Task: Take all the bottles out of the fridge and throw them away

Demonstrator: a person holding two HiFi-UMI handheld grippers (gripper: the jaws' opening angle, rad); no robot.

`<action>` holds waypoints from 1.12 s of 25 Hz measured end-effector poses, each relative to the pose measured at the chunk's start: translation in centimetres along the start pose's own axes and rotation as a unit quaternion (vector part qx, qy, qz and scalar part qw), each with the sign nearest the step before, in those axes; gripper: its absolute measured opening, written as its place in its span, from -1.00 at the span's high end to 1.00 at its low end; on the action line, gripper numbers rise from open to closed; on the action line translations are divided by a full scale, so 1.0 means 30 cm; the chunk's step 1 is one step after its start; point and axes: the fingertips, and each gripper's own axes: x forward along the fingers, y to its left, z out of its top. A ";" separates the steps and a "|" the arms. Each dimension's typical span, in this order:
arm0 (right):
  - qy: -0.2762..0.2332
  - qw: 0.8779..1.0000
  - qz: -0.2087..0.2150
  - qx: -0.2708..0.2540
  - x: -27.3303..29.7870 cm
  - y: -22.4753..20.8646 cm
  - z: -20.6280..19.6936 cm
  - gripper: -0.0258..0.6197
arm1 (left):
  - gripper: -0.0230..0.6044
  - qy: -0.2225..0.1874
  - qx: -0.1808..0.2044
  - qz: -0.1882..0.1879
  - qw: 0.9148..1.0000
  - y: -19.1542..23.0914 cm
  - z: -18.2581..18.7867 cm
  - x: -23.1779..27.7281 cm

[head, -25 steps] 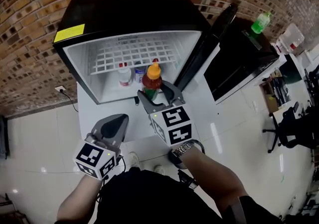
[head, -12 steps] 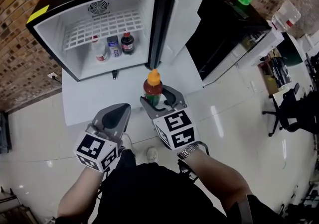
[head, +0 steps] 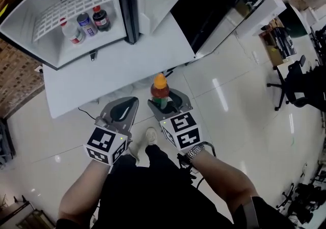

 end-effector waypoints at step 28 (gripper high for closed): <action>0.218 0.936 -0.090 0.262 0.250 -0.277 -1.228 0.08 | 0.92 0.185 -0.036 -0.108 0.976 -0.219 -0.699 0.414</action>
